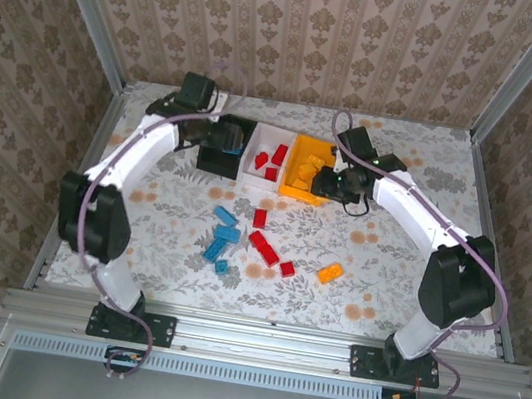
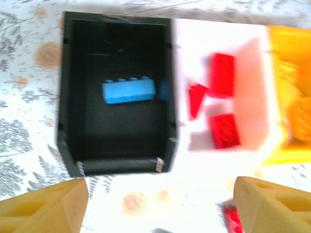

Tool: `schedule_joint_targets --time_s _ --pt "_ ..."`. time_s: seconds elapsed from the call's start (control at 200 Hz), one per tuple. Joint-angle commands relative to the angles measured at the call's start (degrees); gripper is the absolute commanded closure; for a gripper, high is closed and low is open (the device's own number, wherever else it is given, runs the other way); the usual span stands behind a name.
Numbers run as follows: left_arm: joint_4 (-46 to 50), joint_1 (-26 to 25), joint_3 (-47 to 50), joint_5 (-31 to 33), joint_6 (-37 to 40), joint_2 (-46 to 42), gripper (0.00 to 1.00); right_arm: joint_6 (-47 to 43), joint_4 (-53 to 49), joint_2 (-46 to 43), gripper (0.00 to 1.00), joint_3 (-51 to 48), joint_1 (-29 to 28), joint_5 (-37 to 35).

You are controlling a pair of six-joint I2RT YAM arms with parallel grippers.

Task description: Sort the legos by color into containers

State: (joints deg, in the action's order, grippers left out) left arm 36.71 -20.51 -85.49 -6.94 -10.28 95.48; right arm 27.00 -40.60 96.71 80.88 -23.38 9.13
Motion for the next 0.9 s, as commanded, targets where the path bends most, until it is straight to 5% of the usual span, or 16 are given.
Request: schedule_joint_targets --time_s 0.0,0.21,0.445,0.715,0.89 --pt "-0.6 -4.1 10.3 2.3 -0.9 -6.9 0.17 -0.9 -3.2 1.4 0.63 5.8 -0.6 0.6" --pt "-1.8 -11.1 27.1 2.1 -5.1 -20.9 0.09 -3.6 -9.5 8.8 0.63 19.9 -0.6 -1.2" --pt "-2.7 -13.5 38.8 -0.6 -10.3 -30.9 0.0 -6.0 -17.5 22.0 0.63 39.4 -0.6 -3.3" --pt "-1.1 -13.7 44.9 1.5 -14.2 -37.4 0.0 -7.7 -25.9 37.7 0.62 59.5 0.6 -5.0" --pt "1.3 -13.6 45.0 2.8 -13.9 -38.5 0.0 -7.1 -26.4 44.0 0.62 63.0 1.4 -4.5"
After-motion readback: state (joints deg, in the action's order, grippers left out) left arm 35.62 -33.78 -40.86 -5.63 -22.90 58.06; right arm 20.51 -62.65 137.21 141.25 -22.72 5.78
